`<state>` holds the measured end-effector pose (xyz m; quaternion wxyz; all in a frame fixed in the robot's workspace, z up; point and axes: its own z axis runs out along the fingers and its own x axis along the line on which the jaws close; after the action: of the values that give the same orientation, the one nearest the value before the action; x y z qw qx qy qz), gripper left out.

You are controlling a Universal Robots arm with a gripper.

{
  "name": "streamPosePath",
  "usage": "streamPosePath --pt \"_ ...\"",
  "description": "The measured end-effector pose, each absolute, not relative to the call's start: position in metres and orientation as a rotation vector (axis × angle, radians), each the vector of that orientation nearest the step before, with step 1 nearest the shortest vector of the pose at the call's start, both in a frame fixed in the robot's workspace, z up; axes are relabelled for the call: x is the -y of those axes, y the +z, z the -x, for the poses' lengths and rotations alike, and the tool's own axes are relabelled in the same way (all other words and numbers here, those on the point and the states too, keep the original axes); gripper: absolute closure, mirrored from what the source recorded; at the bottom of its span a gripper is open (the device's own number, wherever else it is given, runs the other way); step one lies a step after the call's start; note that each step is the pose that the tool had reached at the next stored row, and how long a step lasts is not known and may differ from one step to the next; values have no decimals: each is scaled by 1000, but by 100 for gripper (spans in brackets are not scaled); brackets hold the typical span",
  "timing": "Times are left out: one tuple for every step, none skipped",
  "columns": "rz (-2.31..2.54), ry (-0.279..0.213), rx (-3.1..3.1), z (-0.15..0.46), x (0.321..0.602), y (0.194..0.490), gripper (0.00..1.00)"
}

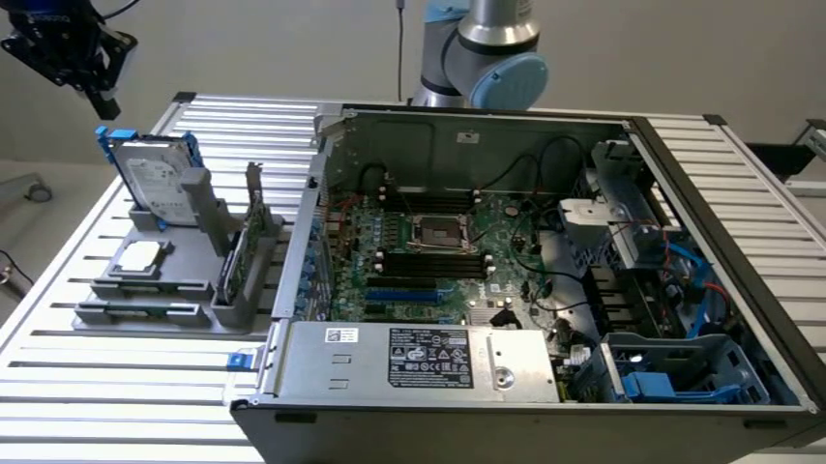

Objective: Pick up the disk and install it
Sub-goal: 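Pick up the disk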

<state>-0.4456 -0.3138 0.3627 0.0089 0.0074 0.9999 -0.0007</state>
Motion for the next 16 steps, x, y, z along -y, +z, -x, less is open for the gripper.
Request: streamPosePath --pt "-23 -2 -3124 446 313 363 89" --pt "-22 -2 -3123 447 311 363 89" --pt "-6 -2 -3123 447 311 363 89" --pt "22 -2 -3123 447 311 363 89" --pt "50 -2 -3123 447 311 363 89" --pt "78 -1 -3122 447 311 362 89" --pt "106 -1 -3121 447 311 362 89" --pt "134 -1 -3120 447 311 362 89" --pt "164 0 -3119 447 311 362 89" --pt "192 0 -3117 447 311 362 89" --pt "220 0 -3115 447 311 362 89" --pt "249 0 -3113 447 311 362 89" --pt "277 1 -3111 447 311 362 89" --pt "304 1 -3108 447 311 362 89" --pt "334 1 -3105 447 311 362 89" --pt "362 1 -3102 447 311 362 89"
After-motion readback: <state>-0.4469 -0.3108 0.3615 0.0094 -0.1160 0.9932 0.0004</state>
